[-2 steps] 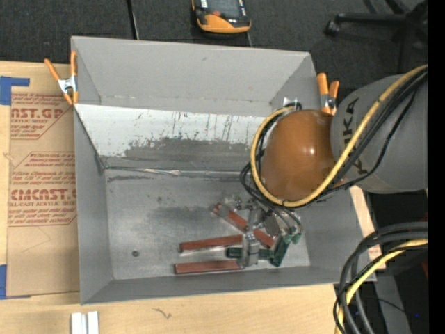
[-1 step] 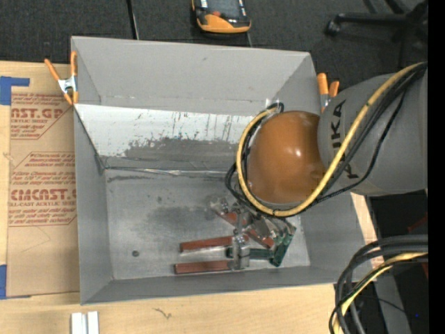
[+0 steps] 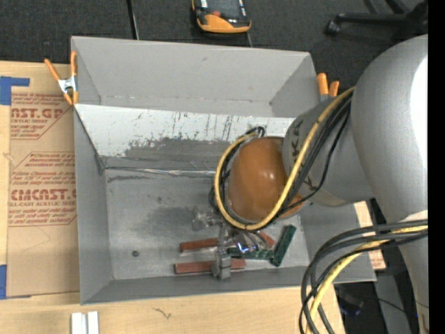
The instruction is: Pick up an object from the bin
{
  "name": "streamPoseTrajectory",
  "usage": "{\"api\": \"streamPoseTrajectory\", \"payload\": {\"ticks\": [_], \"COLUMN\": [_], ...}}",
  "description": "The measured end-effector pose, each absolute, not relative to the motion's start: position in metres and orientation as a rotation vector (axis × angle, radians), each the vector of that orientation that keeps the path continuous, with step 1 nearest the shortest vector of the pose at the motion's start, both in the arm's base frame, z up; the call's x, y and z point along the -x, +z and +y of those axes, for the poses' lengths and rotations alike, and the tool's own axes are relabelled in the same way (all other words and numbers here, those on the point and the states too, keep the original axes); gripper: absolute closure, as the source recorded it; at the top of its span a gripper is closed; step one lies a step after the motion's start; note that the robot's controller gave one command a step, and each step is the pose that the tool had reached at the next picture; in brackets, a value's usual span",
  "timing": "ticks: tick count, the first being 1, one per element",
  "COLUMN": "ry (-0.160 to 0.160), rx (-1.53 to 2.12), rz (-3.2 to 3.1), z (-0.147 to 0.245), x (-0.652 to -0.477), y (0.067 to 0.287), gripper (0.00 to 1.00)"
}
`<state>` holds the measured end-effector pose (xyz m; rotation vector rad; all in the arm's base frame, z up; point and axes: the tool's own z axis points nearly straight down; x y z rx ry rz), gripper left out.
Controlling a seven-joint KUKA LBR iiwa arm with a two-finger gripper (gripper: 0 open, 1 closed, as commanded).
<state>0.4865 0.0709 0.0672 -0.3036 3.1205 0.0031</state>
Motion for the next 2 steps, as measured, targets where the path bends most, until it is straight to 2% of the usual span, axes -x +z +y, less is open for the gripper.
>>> {"api": "streamPoseTrajectory", "payload": {"ticks": [1,2], "ry": [0.002,0.002], "rx": [0.451,0.451], "rz": [3.105,3.105], "z": [0.0775,0.0775], "x": [-0.4854,-0.4854], "y": [0.0708,0.0708], "gripper": [1.00,1.00]}}
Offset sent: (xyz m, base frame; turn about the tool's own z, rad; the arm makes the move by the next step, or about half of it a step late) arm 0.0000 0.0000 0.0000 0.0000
